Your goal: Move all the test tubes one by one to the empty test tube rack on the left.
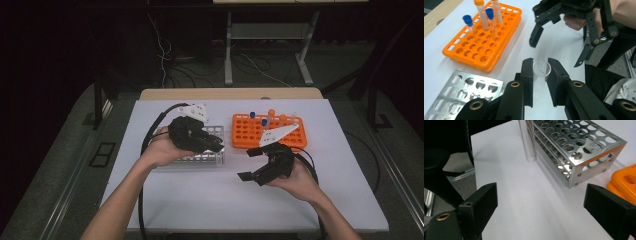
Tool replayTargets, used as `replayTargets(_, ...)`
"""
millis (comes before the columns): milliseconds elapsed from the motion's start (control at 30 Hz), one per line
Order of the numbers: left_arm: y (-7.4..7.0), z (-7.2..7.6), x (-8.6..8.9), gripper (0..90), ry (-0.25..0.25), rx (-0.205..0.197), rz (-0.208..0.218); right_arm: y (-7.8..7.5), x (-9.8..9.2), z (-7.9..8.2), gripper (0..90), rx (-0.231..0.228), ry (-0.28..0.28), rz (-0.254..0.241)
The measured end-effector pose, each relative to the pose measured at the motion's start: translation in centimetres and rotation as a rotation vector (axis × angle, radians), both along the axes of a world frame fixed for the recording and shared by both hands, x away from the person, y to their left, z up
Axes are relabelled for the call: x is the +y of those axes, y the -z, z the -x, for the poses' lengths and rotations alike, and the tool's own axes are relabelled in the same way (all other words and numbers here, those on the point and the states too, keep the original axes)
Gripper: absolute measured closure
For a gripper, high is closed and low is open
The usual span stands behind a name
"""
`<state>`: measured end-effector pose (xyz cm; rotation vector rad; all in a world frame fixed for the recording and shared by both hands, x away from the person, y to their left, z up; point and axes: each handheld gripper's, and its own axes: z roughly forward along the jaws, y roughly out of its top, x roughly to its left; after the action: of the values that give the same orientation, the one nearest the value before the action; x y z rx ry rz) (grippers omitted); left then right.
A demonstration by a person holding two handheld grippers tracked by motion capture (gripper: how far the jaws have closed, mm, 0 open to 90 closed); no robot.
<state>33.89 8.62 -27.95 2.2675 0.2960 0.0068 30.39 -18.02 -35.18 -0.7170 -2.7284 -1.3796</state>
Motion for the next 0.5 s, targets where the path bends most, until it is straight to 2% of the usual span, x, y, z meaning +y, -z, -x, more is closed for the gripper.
replayTargets(33, 0.0, -0.1, 0.1, 74.7, -0.005, 0.001, 0.002, 0.0, -0.2, 0.1, 7.2, 0.0, 0.004, -0.002)
replayTargets(67, 0.0, -0.2, 0.1, 74.7, -0.009, -0.001, 0.003, 0.0, -0.6, 0.2, 0.1, 0.002, 0.02, -0.007)
replayTargets(167, -0.1, -0.6, 0.3, 74.7, -0.023, -0.002, 0.006, 0.1, -1.2, 0.4, 0.1, -0.003, 0.041, -0.024)
replayTargets(367, 0.0, -1.3, 0.4, 74.7, -0.04, -0.006, 0.004, 0.8, -3.7, 1.4, 0.1, 0.009, 0.106, -0.062)
replayTargets(500, 0.0, -1.9, 0.2, 74.7, -0.051, -0.008, 0.004, 1.1, -4.7, 1.9, 0.1, 0.005, 0.132, -0.071)
